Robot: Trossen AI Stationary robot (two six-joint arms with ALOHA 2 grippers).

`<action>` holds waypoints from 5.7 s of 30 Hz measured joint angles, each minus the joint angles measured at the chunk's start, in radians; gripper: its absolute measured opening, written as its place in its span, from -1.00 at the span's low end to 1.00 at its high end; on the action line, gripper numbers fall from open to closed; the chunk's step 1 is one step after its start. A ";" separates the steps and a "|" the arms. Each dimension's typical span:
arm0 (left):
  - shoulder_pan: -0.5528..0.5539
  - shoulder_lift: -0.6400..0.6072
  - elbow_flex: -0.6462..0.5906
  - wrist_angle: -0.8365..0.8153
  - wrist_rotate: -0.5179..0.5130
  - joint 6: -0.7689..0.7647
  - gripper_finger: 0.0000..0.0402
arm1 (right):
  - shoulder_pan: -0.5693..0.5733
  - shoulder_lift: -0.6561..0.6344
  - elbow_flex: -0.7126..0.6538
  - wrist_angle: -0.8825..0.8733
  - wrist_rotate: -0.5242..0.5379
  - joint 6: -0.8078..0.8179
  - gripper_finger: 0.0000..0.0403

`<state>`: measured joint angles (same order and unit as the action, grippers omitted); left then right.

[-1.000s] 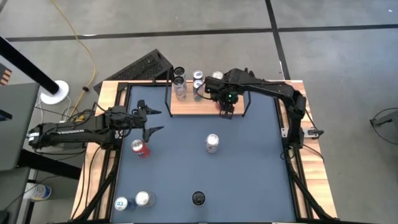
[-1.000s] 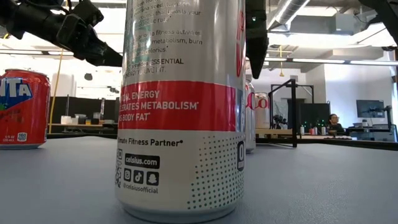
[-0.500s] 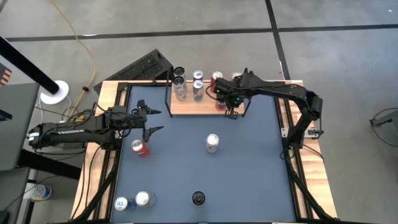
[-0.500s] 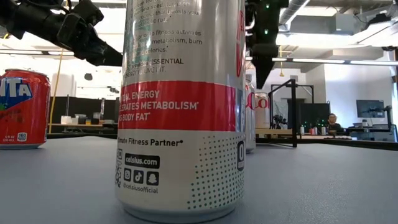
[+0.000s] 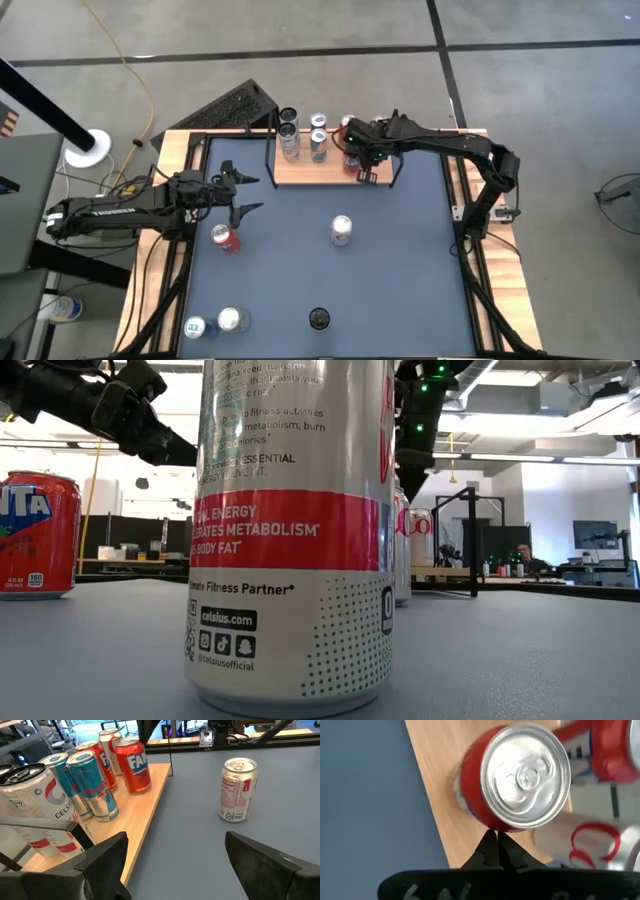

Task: Place canned beverage on shelf
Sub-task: Put the bottom red soda can on the shelf aligned with the other red soda can, then put the top silver soda can on the shelf aligned with the other silver soda can

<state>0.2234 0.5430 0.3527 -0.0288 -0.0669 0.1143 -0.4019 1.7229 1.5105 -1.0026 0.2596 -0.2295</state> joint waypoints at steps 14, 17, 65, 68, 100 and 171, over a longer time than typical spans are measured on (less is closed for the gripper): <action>0.000 0.000 0.000 -0.005 0.000 0.002 0.61 | 0.044 0.000 0.000 0.010 -0.101 -0.008 -1.00; 0.000 0.000 0.000 -0.005 0.000 0.002 0.61 | 0.068 0.000 0.000 0.073 -0.107 -0.020 -1.00; 0.000 0.000 0.000 -0.010 0.000 0.000 0.61 | 0.035 0.076 0.000 0.247 -0.109 -0.055 -1.00; 0.000 0.000 0.000 -0.015 0.000 0.001 0.61 | 0.025 0.083 0.001 0.252 -0.073 -0.056 -1.00; 0.000 0.000 0.000 -0.023 0.000 0.001 0.61 | -0.021 0.080 0.001 0.294 -0.074 -0.030 -1.00; 0.000 0.000 0.000 -0.026 0.061 -0.023 0.61 | 0.456 -0.173 -0.306 0.405 -0.149 0.255 0.68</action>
<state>0.2230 0.5430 0.3527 -0.0551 -0.0060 0.0917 0.0542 1.5497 1.2041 -0.5979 0.1104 0.0256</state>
